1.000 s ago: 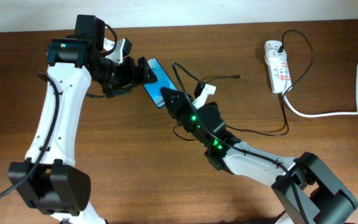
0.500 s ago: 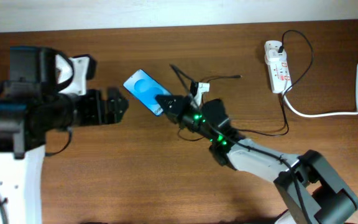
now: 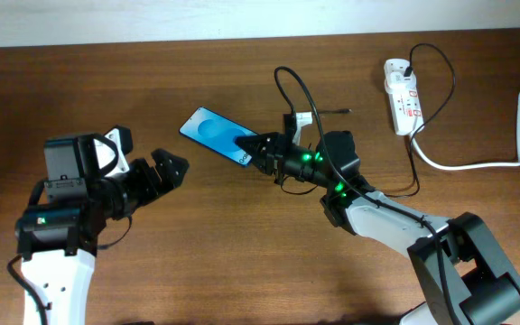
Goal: Plug charger to phone and switch on socket
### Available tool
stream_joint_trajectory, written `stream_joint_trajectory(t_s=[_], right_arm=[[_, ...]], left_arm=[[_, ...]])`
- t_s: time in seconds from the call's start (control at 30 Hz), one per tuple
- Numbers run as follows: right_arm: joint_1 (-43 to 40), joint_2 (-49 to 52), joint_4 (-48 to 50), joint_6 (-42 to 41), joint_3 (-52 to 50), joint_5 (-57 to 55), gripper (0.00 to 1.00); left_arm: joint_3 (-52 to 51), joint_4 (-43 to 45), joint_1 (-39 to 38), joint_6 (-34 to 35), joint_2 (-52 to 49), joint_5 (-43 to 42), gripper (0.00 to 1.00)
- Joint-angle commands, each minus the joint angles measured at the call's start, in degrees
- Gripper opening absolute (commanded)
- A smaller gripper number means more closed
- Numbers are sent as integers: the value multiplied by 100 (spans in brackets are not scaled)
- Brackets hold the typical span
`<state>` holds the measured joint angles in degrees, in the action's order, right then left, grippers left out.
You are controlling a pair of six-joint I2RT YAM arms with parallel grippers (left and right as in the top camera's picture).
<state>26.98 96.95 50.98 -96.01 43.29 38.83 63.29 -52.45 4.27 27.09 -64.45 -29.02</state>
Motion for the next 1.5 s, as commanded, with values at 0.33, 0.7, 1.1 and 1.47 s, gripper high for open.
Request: stream_joint_trajectory(t_s=[0.33,0.7,1.1,1.47], right_arm=[[-4,-68,-232,-1606,96,-719,4],[-4,-68,-575,-1193,96,-750,4],[232,-68,22,-1698,98,-494,4],[382,-68,28,-1731,98,-391,4]], left_arm=[[-162,704,22,3480,-822,-238,99],[-162,1843,-800,4986,-1462,-269,100],[-162,2334,-1097,5904,-1462,-144,83],[-162,2544,-1147,5904,-1462,-68,55]])
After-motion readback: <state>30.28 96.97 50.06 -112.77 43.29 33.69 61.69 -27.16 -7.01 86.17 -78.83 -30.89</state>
